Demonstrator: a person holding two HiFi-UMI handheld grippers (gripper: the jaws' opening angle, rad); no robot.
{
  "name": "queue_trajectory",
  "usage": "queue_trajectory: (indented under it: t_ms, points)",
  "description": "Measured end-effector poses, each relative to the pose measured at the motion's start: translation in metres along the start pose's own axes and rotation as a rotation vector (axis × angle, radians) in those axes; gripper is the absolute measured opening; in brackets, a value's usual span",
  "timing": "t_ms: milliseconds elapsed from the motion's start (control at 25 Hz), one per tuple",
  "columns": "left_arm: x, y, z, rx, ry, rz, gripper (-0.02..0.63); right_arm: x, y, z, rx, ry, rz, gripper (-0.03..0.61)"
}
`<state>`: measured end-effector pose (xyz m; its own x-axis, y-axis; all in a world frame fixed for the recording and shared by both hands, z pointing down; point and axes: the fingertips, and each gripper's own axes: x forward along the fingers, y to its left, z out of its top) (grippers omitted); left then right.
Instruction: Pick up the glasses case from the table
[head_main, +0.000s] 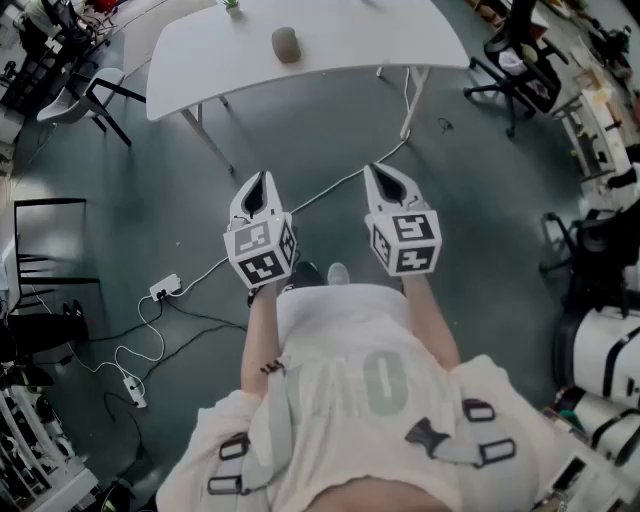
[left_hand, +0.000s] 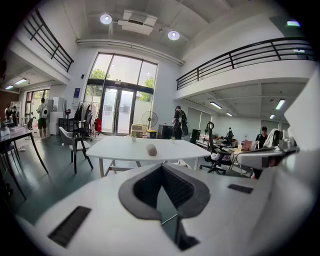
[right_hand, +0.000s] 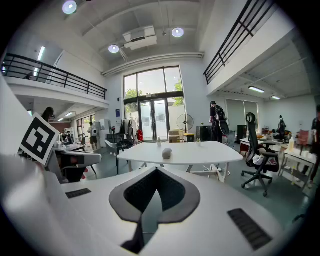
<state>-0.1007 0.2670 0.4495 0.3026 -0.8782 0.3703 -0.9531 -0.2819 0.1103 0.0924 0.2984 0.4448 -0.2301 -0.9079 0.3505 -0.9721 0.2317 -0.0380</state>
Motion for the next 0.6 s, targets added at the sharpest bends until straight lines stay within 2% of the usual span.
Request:
queue_trajectory:
  t_ms: [360,480,600]
  points:
    - [0.0035,-0.0023,-0.0019,-0.019,0.000,-0.025,0.003,-0.0037,-0.0081,0.0028,0.010,-0.023,-0.005,0.002]
    - [0.0036,-0.0051,-0.0002,-0.046,-0.027,-0.048,0.003,-0.0055,-0.0083,0.0031,0.020,-0.021,0.005,0.002]
    - [0.0006,-0.0039,0.0018,-0.035,-0.054,-0.037,0.003,-0.0079,-0.0082,0.0047,0.073,-0.037,0.014,0.002]
